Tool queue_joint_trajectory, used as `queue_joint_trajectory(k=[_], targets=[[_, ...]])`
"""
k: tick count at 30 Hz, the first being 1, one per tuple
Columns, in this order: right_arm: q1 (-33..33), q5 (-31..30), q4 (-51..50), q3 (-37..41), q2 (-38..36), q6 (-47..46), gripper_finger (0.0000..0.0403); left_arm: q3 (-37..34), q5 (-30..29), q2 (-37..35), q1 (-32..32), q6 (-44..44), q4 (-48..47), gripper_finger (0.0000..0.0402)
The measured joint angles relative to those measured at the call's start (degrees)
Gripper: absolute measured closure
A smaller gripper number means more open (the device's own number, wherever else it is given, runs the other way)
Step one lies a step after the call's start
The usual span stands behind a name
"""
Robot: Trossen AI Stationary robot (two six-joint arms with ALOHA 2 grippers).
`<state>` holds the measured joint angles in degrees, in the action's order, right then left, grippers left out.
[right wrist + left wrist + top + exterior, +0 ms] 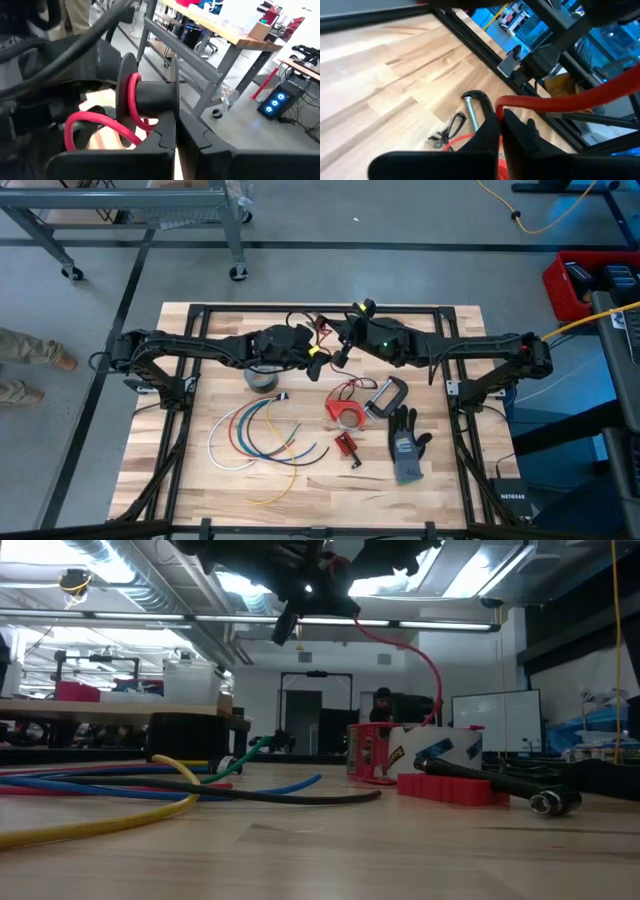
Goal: Coil cords
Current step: Coil the red wire onto the spool
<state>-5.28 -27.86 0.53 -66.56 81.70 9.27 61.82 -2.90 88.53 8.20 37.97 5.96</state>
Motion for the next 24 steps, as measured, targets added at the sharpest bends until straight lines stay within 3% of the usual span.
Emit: queue_joint_trajectory(k=[6,12,17,24], targets=[[0.00,0.02,-7.65,-0.29,-0.01,-0.06,0.0400,0.00,-1.06,-1.78,0.51,-2.43,1.47,0.0401],[0.00,0.34,-11.05,-0.29,-0.25,-0.03,0.0400,0.00,-2.19,-6.02,0.53,-3.55,-5.18,0.0401],[0.00,5.28,-11.04,-0.29,-0.95,-0.06,0.0400,0.00,-5.91,-9.46,0.56,-3.46,-13.50,0.0401],[0.00,12.86,-11.14,-0.29,-2.32,-1.85,0.0400,0.00,-7.43,-12.04,1.22,-3.63,-18.19,0.0401]])
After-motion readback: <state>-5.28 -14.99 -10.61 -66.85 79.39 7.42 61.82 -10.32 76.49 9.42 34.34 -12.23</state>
